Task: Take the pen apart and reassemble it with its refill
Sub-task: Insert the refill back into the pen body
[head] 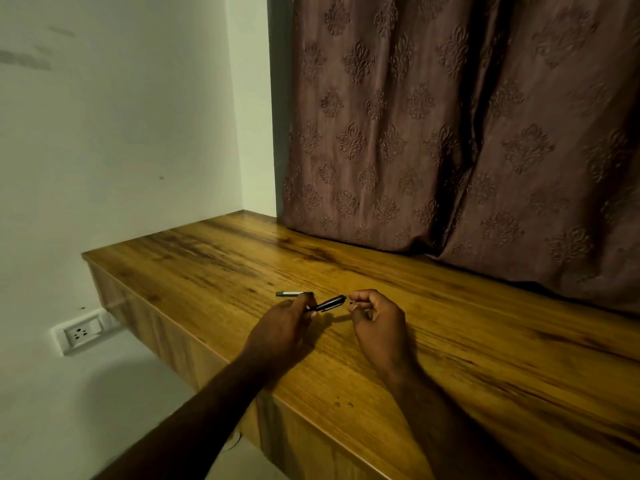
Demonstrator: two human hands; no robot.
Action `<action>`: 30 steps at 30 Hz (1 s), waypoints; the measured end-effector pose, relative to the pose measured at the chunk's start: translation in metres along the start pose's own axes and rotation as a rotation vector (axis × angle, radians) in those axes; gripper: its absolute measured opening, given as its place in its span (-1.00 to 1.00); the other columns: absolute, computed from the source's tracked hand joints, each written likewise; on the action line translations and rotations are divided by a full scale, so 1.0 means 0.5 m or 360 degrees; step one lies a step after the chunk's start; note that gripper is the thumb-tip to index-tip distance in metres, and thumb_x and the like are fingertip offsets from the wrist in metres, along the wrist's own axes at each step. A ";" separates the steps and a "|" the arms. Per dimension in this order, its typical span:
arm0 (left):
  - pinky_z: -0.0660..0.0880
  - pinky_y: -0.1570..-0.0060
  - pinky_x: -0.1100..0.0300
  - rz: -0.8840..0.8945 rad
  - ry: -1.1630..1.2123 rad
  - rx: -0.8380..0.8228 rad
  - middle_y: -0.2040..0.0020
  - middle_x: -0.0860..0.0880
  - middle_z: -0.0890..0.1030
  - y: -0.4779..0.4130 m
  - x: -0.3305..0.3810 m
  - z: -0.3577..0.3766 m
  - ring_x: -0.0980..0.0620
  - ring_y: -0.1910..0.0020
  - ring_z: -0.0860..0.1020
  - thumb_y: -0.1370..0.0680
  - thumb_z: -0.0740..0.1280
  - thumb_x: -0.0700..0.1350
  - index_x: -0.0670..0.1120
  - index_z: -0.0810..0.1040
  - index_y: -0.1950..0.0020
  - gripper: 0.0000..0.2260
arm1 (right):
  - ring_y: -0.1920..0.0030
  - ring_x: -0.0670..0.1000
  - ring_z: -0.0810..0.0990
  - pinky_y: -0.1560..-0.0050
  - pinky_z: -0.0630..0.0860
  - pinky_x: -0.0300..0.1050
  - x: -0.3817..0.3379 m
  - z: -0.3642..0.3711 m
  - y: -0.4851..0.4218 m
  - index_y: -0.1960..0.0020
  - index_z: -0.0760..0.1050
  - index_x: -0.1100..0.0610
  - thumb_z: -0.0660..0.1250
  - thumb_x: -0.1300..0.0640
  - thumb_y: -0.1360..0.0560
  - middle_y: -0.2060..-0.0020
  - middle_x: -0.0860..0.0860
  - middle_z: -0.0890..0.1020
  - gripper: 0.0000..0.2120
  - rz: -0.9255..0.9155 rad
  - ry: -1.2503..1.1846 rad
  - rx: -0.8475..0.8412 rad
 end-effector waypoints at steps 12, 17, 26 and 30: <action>0.40 0.30 0.19 -0.0103 -0.0028 0.0001 0.15 -0.01 0.60 0.000 -0.009 0.004 0.06 0.24 0.52 -0.60 0.19 0.10 -0.04 0.45 -0.16 -0.74 | 0.24 -0.08 0.62 0.31 0.48 -0.23 0.014 -0.030 -0.021 -0.17 0.58 0.11 0.31 0.22 -0.54 0.18 -0.05 0.64 -0.77 0.0150 0.0035 0.0020; 0.44 0.31 0.15 -0.0096 -0.0034 0.0016 0.16 -0.01 0.60 -0.001 -0.008 0.004 0.04 0.25 0.54 -0.60 0.19 0.10 -0.03 0.44 -0.14 -0.75 | 0.39 -0.16 0.49 0.41 0.37 -0.27 0.005 -0.002 0.000 -0.23 0.55 -0.04 0.30 0.24 -0.54 0.15 -0.07 0.64 -0.68 0.0001 0.0026 -0.0248; 0.39 0.26 0.21 -0.0127 0.0024 0.0014 0.10 -0.05 0.63 -0.002 -0.015 0.006 0.06 0.22 0.53 -0.55 0.06 0.25 -0.04 0.45 -0.19 -0.55 | 0.23 0.01 0.63 0.19 0.50 -0.16 0.036 -0.037 -0.035 0.06 0.64 0.13 0.35 0.22 -0.50 0.21 0.04 0.69 -0.90 0.0262 0.0180 0.0087; 0.40 0.31 0.23 -0.0142 0.0055 -0.0009 0.12 -0.02 0.63 -0.001 -0.013 0.004 0.12 0.25 0.50 -0.47 -0.07 0.38 -0.03 0.44 -0.14 -0.40 | 0.26 -0.02 0.62 0.31 0.44 -0.24 0.038 -0.034 -0.039 0.14 0.66 0.13 0.40 0.14 -0.48 0.23 0.03 0.70 -0.91 0.0340 0.0351 0.0146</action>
Point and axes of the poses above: each hand's wrist, its own y-axis away from the middle knuckle, its own z-axis out of the palm, x = y × z, the point moved 1 cm from there along -y, towards the middle knuckle
